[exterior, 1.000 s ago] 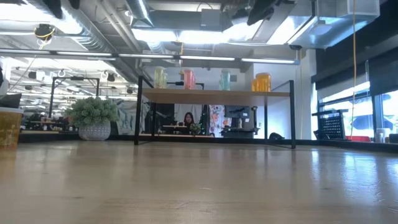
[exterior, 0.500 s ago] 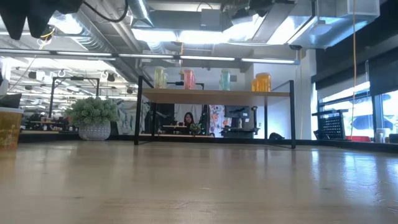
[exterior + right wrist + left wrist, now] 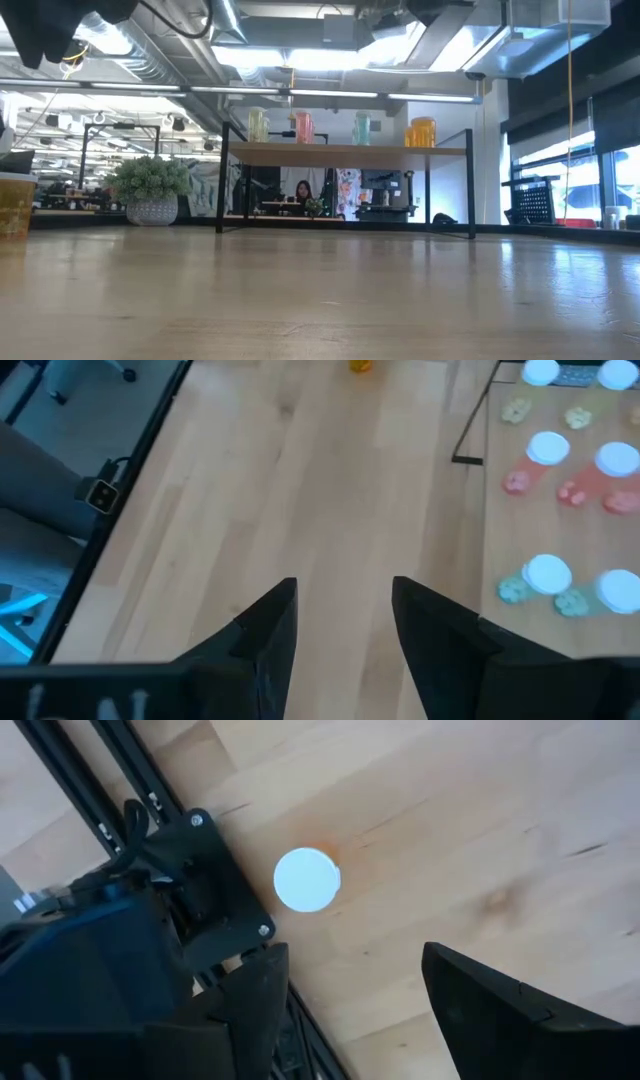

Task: Pick and place medicine bottles onto shelf by color
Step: Put the orange pill bottle on the shelf aligned with the other orange pill bottles

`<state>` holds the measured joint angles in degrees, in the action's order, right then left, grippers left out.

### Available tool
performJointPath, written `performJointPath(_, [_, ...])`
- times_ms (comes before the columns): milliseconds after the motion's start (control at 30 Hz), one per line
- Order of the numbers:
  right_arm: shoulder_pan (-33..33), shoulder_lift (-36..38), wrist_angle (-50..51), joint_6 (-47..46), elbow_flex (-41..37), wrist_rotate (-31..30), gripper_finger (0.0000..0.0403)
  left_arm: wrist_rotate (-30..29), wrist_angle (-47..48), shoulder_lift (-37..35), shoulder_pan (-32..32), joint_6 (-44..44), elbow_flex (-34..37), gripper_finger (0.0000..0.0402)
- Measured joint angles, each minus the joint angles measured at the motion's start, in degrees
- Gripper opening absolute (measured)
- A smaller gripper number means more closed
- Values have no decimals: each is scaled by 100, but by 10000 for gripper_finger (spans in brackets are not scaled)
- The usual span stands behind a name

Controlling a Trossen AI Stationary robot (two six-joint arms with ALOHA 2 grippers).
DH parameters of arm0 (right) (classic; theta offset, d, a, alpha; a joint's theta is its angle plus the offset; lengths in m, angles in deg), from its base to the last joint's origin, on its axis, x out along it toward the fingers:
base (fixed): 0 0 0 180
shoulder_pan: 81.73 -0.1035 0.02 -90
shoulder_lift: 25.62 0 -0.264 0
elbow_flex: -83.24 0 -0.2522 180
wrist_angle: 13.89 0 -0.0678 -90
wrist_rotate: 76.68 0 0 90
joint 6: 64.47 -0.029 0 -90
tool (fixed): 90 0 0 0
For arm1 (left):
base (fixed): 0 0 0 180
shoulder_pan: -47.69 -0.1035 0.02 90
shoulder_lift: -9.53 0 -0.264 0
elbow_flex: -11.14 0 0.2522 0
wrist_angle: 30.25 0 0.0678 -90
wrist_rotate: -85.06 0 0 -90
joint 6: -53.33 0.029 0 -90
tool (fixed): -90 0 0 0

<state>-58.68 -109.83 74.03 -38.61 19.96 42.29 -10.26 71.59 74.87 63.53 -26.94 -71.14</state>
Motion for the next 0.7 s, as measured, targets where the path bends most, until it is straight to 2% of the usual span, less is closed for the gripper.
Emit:
performJointPath(233, [0,0,-10,-3,0,-81,168,2,-5,0,0,422,0,224])
performJointPath(700, [0,-2,-16,-8,0,-88,168,35,-27,0,2,438,0,226])
